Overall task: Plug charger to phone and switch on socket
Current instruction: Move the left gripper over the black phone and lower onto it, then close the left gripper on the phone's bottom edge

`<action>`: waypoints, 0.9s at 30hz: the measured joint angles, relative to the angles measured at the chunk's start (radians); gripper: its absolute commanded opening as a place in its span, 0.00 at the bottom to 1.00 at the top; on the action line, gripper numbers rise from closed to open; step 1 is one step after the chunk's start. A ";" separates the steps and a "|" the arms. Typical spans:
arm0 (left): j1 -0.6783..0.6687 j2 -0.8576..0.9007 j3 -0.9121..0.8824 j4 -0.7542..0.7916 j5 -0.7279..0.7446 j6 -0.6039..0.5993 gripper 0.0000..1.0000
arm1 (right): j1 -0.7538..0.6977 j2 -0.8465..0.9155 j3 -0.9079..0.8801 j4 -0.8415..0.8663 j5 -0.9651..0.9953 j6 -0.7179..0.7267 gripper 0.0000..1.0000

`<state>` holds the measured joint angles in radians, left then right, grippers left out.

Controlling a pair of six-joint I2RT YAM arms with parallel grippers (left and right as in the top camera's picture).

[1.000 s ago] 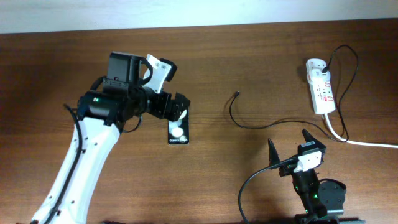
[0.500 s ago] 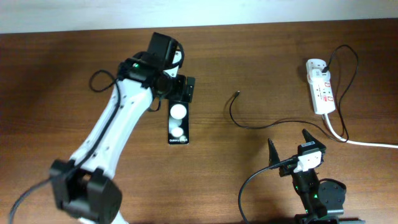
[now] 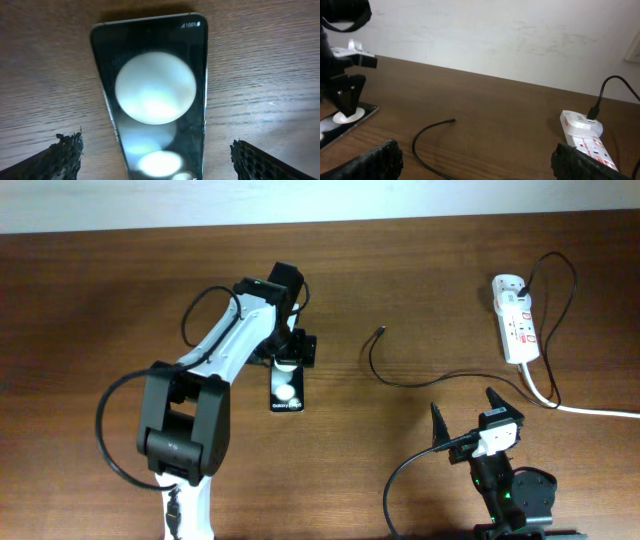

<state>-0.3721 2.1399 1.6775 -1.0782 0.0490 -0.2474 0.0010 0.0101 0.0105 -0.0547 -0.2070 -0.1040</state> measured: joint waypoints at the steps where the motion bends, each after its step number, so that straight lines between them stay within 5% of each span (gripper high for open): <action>1: 0.000 0.010 0.000 0.000 0.005 -0.005 0.96 | 0.000 0.000 0.000 0.000 0.000 0.000 0.99; 27: -0.032 0.047 0.000 0.008 -0.058 -0.159 0.91 | 0.000 0.000 0.000 0.000 0.000 0.000 0.99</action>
<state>-0.4046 2.1868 1.6775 -1.0702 -0.0086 -0.4065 0.0010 0.0101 0.0105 -0.0547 -0.2073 -0.1043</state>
